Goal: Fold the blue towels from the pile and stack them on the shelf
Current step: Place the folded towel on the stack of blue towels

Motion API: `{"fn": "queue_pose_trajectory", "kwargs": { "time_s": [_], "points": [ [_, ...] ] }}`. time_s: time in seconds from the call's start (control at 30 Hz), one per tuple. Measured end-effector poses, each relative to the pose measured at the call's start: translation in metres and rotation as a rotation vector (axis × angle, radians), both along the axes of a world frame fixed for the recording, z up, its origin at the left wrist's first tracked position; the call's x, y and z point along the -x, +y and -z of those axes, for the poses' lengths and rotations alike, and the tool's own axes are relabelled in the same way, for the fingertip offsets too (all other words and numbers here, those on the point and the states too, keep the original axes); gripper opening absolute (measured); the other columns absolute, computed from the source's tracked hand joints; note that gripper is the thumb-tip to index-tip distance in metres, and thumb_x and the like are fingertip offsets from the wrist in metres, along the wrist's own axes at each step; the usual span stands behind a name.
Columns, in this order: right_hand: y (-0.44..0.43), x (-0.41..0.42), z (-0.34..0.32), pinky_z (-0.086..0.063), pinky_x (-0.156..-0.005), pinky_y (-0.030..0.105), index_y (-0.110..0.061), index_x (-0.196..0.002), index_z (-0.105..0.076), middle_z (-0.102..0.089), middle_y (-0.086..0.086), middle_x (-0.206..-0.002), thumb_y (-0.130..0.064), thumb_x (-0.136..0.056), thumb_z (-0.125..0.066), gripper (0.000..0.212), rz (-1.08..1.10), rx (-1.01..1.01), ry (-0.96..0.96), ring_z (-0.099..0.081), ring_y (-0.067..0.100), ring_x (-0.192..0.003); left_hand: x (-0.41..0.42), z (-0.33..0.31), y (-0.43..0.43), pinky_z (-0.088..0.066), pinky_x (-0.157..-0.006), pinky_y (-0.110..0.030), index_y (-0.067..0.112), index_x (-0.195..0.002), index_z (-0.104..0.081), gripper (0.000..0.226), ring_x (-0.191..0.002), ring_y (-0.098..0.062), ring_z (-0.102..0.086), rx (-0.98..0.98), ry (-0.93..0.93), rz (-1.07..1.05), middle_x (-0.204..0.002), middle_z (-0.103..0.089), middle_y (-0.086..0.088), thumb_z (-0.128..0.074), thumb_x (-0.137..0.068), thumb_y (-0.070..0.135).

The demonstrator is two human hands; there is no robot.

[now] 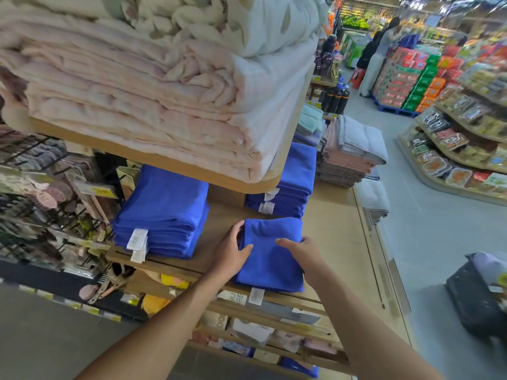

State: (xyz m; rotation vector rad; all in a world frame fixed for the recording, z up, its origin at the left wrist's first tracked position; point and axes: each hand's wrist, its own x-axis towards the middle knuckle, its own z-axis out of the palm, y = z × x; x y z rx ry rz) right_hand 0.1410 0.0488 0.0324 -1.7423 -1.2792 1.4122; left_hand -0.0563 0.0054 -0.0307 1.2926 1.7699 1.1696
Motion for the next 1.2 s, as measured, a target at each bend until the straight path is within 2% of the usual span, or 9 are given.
{"fn": "queue_pose_trajectory", "kwargs": {
  "time_s": [0.2,0.37,0.5,0.67,0.83,0.97,1.03,1.13,1.2],
  "points": [
    [-0.013,-0.01,-0.02,-0.061,-0.075,0.033,-0.026,-0.119,-0.058,-0.073,-0.001,-0.109,-0.016,-0.071,-0.086,0.056,-0.062,-0.229,0.163,-0.073,0.015,-0.094,-0.005,-0.02,0.002,-0.045,-0.108,-0.027,0.017,-0.144,-0.045,0.067,-0.134,-0.015,-0.054,-0.058,-0.447,-0.001,-0.142,-0.057,-0.001,-0.076,-0.086,0.001],
    [-0.005,-0.043,-0.063,-0.06,-0.072,0.025,-0.03,-0.126,-0.06,-0.076,-0.01,-0.11,-0.019,-0.068,-0.084,0.063,-0.2,-0.331,0.256,-0.074,0.012,-0.099,-0.011,-0.057,0.007,-0.049,-0.094,-0.042,0.034,-0.127,-0.064,0.043,-0.121,-0.021,-0.065,0.165,-0.74,0.308,-0.133,-0.068,-0.001,-0.069,-0.089,0.054],
    [0.024,-0.067,-0.091,-0.059,-0.085,0.036,-0.023,-0.127,-0.061,-0.075,0.0,-0.116,-0.008,-0.074,-0.082,0.059,-0.165,-0.346,0.291,-0.072,0.019,-0.106,-0.029,-0.086,0.029,-0.049,-0.09,-0.043,0.027,-0.118,-0.07,0.047,-0.112,-0.024,-0.067,0.209,-0.756,0.346,-0.127,-0.071,-0.004,-0.073,-0.08,0.056],
    [0.08,-0.082,-0.122,-0.06,-0.089,0.044,-0.009,-0.125,-0.062,-0.074,0.014,-0.117,0.0,-0.083,-0.076,0.046,-0.088,-0.242,0.392,-0.072,0.032,-0.105,-0.052,-0.14,0.068,-0.06,-0.079,-0.038,0.029,-0.125,-0.059,0.044,-0.109,-0.02,-0.071,0.155,-0.458,0.385,-0.124,-0.072,0.002,-0.077,-0.085,0.027],
    [0.143,-0.071,-0.151,-0.062,-0.068,0.034,-0.012,-0.119,-0.069,-0.079,0.006,-0.105,-0.012,-0.083,-0.079,0.037,-0.064,-0.132,0.45,-0.077,0.025,-0.092,-0.061,-0.185,0.118,-0.05,-0.099,-0.036,0.014,-0.138,-0.048,0.05,-0.116,-0.022,-0.061,-0.014,-0.319,0.098,-0.128,-0.06,-0.004,-0.068,-0.093,0.005],
    [0.197,-0.039,-0.16,-0.063,-0.063,0.034,-0.013,-0.119,-0.068,-0.079,0.006,-0.102,-0.026,-0.076,-0.086,0.047,-0.068,-0.025,0.427,-0.077,0.024,-0.088,-0.049,-0.213,0.155,-0.039,-0.098,-0.029,0.016,-0.101,-0.06,0.003,-0.096,-0.017,-0.055,0.006,0.026,-0.06,-0.106,-0.057,-0.008,-0.058,-0.101,0.019],
    [0.219,-0.023,-0.149,-0.061,-0.069,0.036,-0.011,-0.118,-0.068,-0.074,0.005,-0.098,-0.031,-0.075,-0.088,0.051,-0.114,-0.01,0.317,-0.072,0.023,-0.087,-0.044,-0.215,0.17,-0.034,-0.086,-0.027,0.017,-0.085,-0.052,0.017,-0.09,-0.017,-0.048,0.055,0.265,-0.083,-0.098,-0.051,-0.012,-0.054,-0.102,0.016],
    [0.243,-0.017,-0.119,-0.047,-0.063,0.026,-0.009,-0.107,-0.065,-0.061,0.007,-0.088,-0.035,-0.086,-0.08,0.037,-0.08,-0.165,0.104,-0.058,0.02,-0.078,-0.045,-0.21,0.181,-0.024,-0.114,-0.026,0.003,-0.145,-0.044,0.048,-0.137,-0.023,-0.044,0.097,0.472,0.023,-0.149,-0.046,-0.015,-0.055,-0.102,0.019],
    [0.25,-0.027,-0.096,-0.042,-0.054,0.023,-0.009,-0.105,-0.066,-0.059,0.008,-0.084,-0.044,-0.095,-0.066,0.036,0.015,-0.208,0.069,-0.056,0.022,-0.077,-0.05,-0.203,0.185,-0.013,-0.116,-0.024,0.015,-0.157,-0.034,0.059,-0.152,-0.022,-0.024,0.073,0.518,0.058,-0.165,-0.027,-0.01,-0.054,-0.103,0.031]
  ]
}}
